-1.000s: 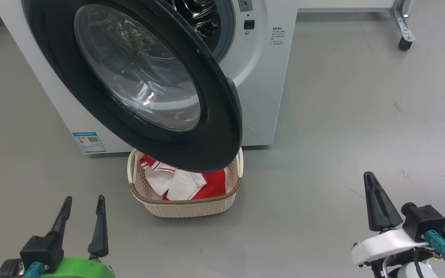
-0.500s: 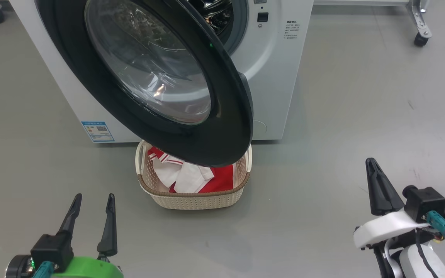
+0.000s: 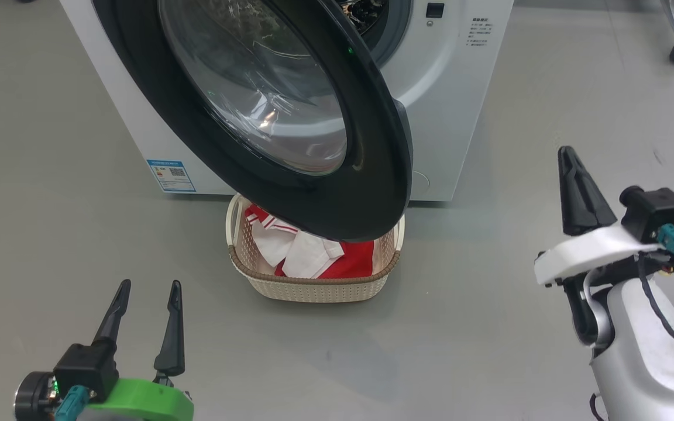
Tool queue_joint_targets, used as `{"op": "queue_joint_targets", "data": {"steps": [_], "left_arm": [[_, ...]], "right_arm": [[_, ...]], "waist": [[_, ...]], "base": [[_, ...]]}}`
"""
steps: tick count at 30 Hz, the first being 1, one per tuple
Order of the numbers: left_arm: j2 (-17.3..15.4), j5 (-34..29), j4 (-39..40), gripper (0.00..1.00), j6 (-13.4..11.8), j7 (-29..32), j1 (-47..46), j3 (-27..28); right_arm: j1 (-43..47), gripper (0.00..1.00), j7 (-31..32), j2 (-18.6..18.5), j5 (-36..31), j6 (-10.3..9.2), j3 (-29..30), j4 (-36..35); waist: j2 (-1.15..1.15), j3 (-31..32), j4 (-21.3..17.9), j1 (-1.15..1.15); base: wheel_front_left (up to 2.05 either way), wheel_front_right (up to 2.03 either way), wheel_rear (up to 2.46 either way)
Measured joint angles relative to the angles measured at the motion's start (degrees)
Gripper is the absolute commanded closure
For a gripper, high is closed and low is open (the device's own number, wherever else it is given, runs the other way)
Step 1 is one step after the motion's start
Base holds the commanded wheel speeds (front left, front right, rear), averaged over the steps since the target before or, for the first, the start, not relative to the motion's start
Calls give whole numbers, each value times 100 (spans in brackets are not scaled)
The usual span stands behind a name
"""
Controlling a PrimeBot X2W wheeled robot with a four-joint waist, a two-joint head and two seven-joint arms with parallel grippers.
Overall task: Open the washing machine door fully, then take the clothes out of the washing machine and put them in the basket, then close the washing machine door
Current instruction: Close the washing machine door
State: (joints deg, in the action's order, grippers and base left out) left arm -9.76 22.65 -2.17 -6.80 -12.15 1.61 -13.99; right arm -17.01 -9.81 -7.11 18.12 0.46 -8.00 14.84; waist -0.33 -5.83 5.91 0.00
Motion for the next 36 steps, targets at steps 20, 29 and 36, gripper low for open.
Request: {"op": "queue_joint_targets", "data": {"steps": [20, 29, 36], "left_arm": [[88, -52, -9, 0, -1, -13, -107, 157], [93, -108, -43, 0, -1, -36, -107, 190], [132, -108, -52, 0, -1, -37, -107, 188]], "right_arm": [[-1823, 100, -165, 74, -188, 421, -601, -469], [-1890, 100, -149, 199, -275, 603, -1579, -838], [-1511, 100, 213, 253, -199, 653, -2297, -521]], "waist": [[0, -124, 156, 0], [0, -103, 162, 0], [0, -78, 192, 0]], "base": [[0, 0, 0], [0, 0, 0], [0, 0, 0]]}}
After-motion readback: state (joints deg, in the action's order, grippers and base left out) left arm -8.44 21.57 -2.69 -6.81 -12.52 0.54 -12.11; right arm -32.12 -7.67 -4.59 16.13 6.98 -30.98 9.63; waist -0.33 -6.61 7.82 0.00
